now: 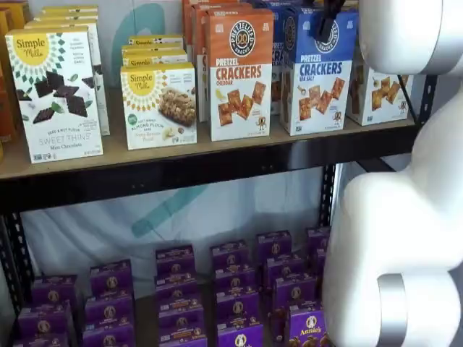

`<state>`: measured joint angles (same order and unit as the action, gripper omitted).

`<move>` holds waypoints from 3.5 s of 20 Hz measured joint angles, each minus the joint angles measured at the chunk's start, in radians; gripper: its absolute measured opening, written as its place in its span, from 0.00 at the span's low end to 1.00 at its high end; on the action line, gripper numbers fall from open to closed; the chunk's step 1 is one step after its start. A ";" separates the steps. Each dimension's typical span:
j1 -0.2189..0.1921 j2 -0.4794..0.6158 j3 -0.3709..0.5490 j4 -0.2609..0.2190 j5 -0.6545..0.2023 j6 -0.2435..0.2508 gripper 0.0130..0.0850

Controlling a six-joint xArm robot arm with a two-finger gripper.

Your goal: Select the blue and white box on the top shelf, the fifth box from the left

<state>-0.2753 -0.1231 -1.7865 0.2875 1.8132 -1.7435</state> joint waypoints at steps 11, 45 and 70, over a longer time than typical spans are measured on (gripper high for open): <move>0.006 -0.013 0.014 -0.003 -0.005 0.005 1.00; 0.034 -0.051 0.024 -0.053 0.057 0.020 0.61; -0.018 -0.325 0.302 -0.064 0.140 -0.033 0.61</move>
<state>-0.2937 -0.4477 -1.4844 0.2232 1.9530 -1.7764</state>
